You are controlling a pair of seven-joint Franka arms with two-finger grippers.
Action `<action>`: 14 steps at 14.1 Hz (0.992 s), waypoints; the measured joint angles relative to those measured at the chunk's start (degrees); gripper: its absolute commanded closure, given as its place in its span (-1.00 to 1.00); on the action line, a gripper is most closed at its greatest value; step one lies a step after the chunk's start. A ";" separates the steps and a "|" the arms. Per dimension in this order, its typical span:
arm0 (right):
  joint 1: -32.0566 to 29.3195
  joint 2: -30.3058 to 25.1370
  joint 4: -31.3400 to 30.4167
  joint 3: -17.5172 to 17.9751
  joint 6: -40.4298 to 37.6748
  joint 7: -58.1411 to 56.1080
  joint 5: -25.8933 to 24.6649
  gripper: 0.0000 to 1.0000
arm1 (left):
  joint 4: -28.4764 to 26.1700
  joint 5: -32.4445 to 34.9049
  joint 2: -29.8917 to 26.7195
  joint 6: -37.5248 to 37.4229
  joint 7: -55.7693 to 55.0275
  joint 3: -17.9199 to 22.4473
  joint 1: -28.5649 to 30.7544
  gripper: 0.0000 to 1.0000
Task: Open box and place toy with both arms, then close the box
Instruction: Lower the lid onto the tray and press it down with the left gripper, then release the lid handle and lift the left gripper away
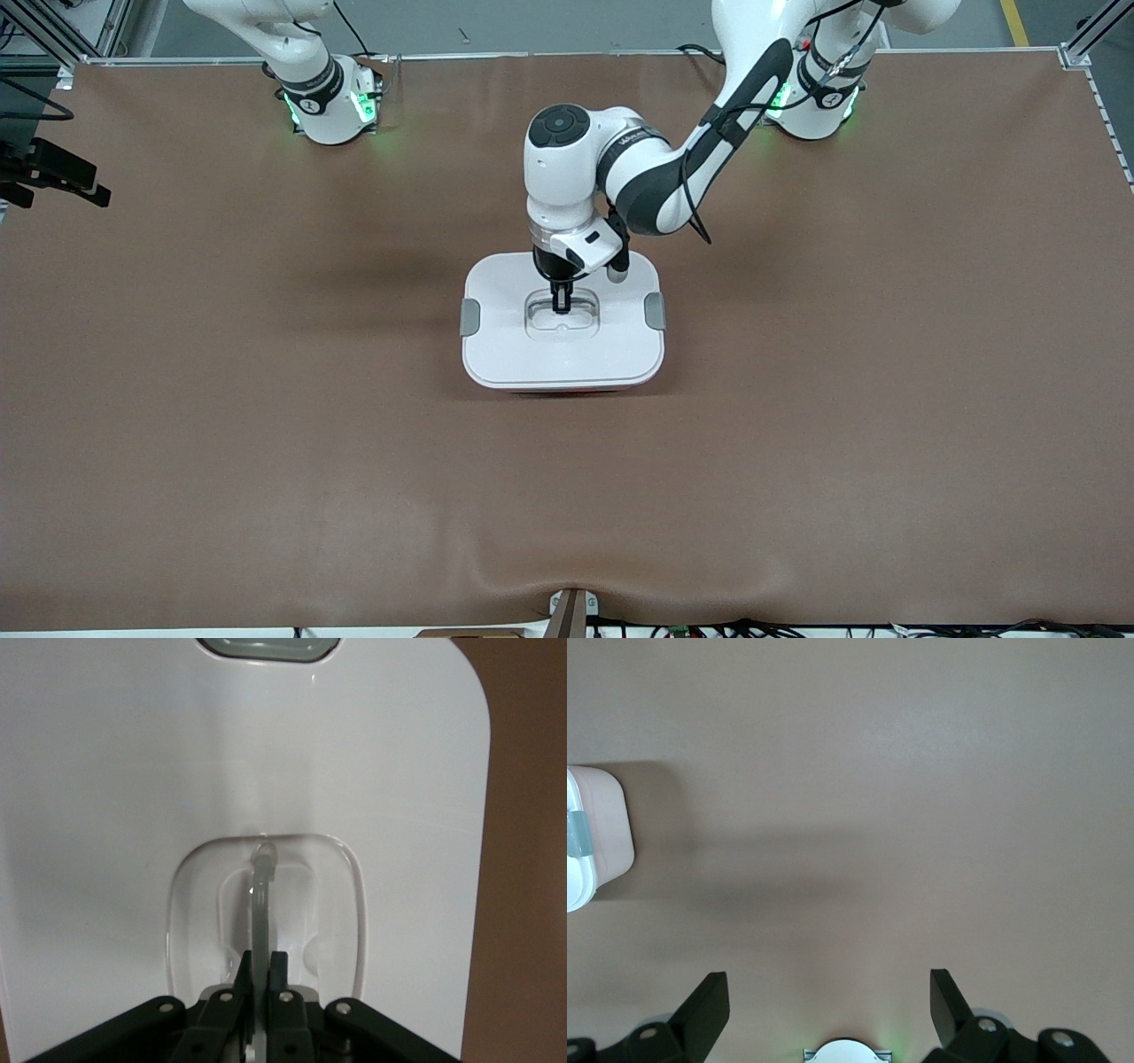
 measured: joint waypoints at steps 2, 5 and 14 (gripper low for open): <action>0.00 0.00 0.00 0.00 0.00 0.00 0.00 -1.00 | -0.15 0.05 0.00 -0.04 0.00 0.00 0.03 -0.27; 0.00 0.00 0.00 0.00 0.00 0.00 0.00 -1.00 | -0.26 0.05 0.00 -0.04 0.00 0.00 0.06 -1.00; 0.00 0.00 0.00 0.00 -0.31 0.00 0.00 -1.00 | -0.15 0.06 -5.45 -1.14 3.14 0.10 0.46 -1.00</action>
